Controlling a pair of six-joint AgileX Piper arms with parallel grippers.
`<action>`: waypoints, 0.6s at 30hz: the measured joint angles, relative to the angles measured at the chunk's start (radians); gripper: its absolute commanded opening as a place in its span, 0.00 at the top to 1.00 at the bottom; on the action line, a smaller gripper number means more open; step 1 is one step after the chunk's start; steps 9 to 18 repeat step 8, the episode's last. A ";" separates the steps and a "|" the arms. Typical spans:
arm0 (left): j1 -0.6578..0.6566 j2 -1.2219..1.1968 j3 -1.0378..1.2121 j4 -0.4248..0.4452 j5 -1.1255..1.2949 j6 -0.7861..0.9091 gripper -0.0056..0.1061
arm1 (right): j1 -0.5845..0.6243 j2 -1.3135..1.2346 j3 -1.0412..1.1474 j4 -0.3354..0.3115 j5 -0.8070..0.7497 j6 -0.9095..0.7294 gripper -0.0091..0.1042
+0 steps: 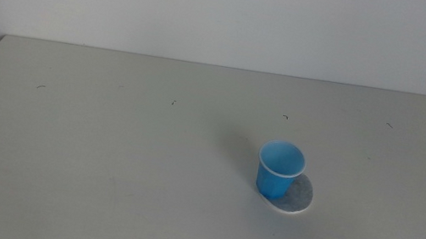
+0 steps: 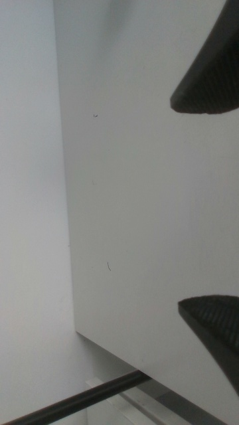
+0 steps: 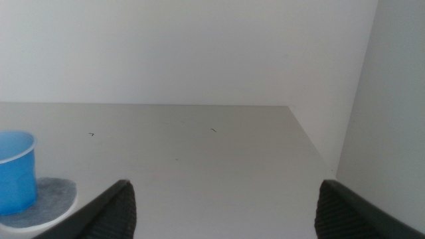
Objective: Place an empty cup on a cup mat.
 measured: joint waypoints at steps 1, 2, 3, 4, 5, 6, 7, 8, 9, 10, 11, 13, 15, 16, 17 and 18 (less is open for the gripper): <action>0.000 -0.028 0.019 0.000 0.000 0.000 0.03 | 0.000 0.000 0.000 0.000 0.000 0.000 0.09; 0.000 -0.054 0.036 0.000 -0.002 0.000 0.03 | 0.000 0.000 0.000 0.000 0.000 0.000 0.09; 0.000 -0.072 0.048 0.000 -0.004 0.000 0.03 | 0.000 0.000 0.000 0.000 0.000 0.000 0.09; 0.000 -0.088 0.059 0.000 -0.004 0.000 0.03 | 0.000 0.000 0.000 0.000 0.000 0.000 0.09; 0.000 -0.097 0.064 0.000 -0.005 0.000 0.03 | 0.000 0.000 0.000 0.000 0.000 0.000 0.09; 0.000 -0.099 0.067 0.000 -0.006 0.000 0.03 | 0.000 0.000 0.000 0.000 0.000 0.000 0.09; 0.000 -0.102 0.067 0.000 -0.007 0.000 0.03 | 0.000 0.000 0.000 0.000 -0.001 0.000 0.09; 0.000 -0.103 0.067 0.000 -0.008 0.000 0.03 | 0.000 0.000 0.000 0.000 0.000 0.000 0.09; 0.000 -0.103 0.067 0.000 -0.008 0.000 0.03 | 0.000 0.000 0.000 0.000 0.000 0.000 0.09; 0.000 -0.103 0.067 0.000 -0.008 0.000 0.03 | 0.000 0.000 0.000 0.000 0.000 0.000 0.09; 0.000 -0.103 0.067 0.000 -0.008 0.000 0.03 | 0.000 0.000 0.000 0.000 0.000 0.000 0.09; 0.000 -0.103 0.067 0.000 -0.008 0.000 0.03 | 0.000 0.000 0.000 0.000 0.000 0.000 0.09; 0.000 -0.103 0.067 0.000 -0.008 0.000 0.03 | 0.000 0.000 0.000 0.000 0.000 0.000 0.09; 0.000 -0.103 0.067 0.000 -0.008 0.000 0.03 | 0.000 0.000 0.000 0.000 0.000 0.000 0.09; 0.000 -0.103 0.067 0.000 -0.008 0.000 0.03 | 0.000 0.000 0.000 0.000 0.000 0.000 0.09; 0.000 -0.103 0.067 0.000 -0.008 0.000 0.03 | 0.000 0.000 0.000 0.000 0.000 0.000 0.09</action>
